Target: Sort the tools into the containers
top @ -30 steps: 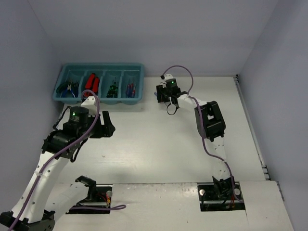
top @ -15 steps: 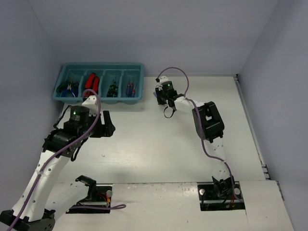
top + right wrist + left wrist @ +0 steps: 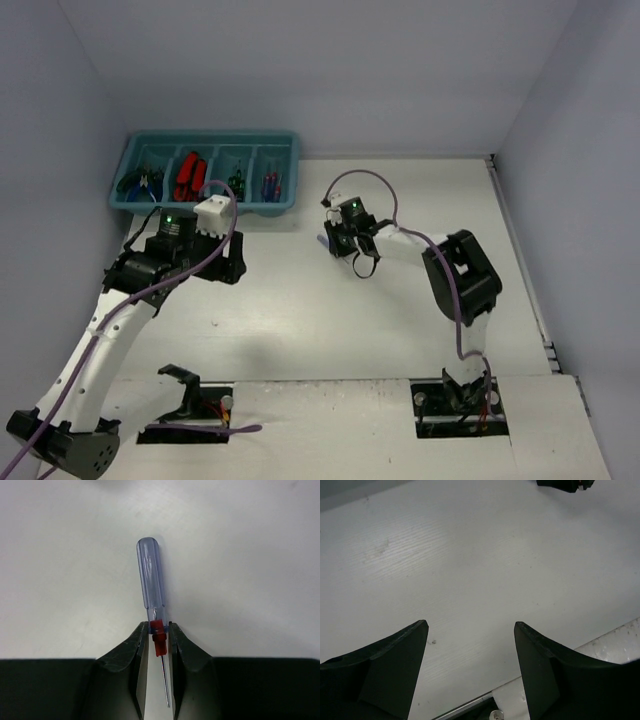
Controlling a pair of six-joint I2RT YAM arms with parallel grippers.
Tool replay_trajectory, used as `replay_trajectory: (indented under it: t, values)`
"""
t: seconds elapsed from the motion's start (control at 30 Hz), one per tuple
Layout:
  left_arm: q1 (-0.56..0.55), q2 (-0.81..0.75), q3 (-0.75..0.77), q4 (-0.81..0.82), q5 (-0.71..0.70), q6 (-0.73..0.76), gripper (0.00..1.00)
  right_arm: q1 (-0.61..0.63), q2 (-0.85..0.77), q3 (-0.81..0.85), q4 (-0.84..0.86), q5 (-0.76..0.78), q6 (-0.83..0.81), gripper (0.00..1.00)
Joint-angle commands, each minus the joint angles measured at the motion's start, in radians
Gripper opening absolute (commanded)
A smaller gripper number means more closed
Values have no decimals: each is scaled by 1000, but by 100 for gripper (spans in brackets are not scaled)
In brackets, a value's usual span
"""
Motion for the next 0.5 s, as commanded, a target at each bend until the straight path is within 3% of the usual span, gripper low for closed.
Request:
replay_trajectory:
  t: [0.0,0.13,0.3,0.47]
  values:
    - [1,54,107,32,227,253,67,18,-233,6,-153,-232,-66,0]
    - [-2,120,168,31,392,383,67,36,-335,39,-320,-313,-128,0]
    - [-12,171,237,33,625,520,67,37,-480,49,-383,-508,-132,0]
    - [-49,221,304,35,706,567,66,42,-563,103,-408,-659,-108,0]
